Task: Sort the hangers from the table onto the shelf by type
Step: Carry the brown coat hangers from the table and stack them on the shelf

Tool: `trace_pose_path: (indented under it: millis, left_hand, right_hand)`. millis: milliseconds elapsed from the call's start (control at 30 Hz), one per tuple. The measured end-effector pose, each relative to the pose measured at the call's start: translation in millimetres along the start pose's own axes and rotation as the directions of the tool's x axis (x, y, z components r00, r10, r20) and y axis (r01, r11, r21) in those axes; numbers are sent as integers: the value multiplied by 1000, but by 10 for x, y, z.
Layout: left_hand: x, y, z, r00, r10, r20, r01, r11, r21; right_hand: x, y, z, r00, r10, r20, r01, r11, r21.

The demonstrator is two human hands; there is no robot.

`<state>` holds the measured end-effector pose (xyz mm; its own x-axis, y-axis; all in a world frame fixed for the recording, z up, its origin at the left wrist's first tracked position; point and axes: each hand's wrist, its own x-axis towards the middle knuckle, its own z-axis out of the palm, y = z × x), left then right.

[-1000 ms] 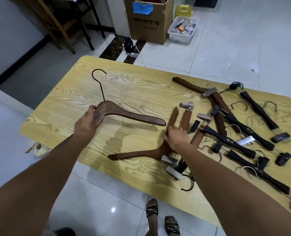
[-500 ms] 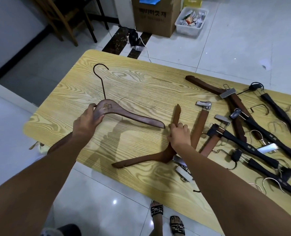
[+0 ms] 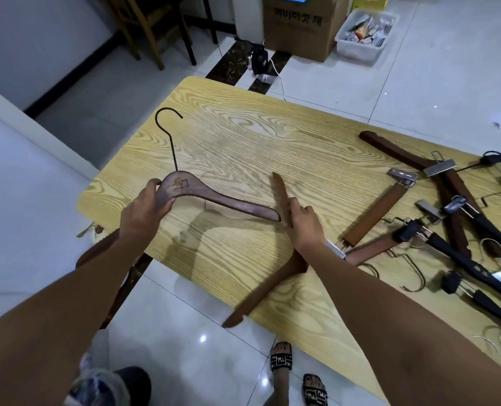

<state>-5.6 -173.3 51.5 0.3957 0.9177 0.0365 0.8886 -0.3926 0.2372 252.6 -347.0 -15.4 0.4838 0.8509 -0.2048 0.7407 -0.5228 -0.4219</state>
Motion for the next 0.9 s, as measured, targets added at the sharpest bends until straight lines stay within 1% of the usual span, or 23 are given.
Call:
trace_pose_path:
  millis: [67, 133, 267, 400, 633, 800, 900]
  left_hand:
    - [-23, -94, -14, 1000, -18, 20, 19, 1000, -10]
    - [-55, -175, -30, 999, -29, 26, 29, 999, -14]
    - [-134, -285, -51, 1000, -14, 11, 14, 1000, -10]
    - [-176, -331, -76, 1000, -7, -7, 7, 1000, 6]
    - [-238, -257, -125, 1000, 5, -10, -5, 1000, -7]
    - [-291, -80, -130, 1000, 15, -4, -15, 1000, -21]
    - [-306, 39, -116, 999, 34, 10, -34, 999, -35]
  right_hand:
    - [-5, -89, 45, 999, -36, -6, 36, 999, 4]
    - [-17, -158, 70, 999, -34, -16, 34, 999, -1]
    - [-99, -211, 73, 999, -51, -5, 51, 996, -74]
    - [-205, -215, 118, 997, -77, 10, 78, 992, -96]
    - [-419, -116, -25, 973, -220, 73, 230, 956, -180]
    - [-449, 69, -80, 974, -181, 139, 211, 946, -245]
    - [-475, 248, -16, 976, -185, 112, 211, 924, -319]
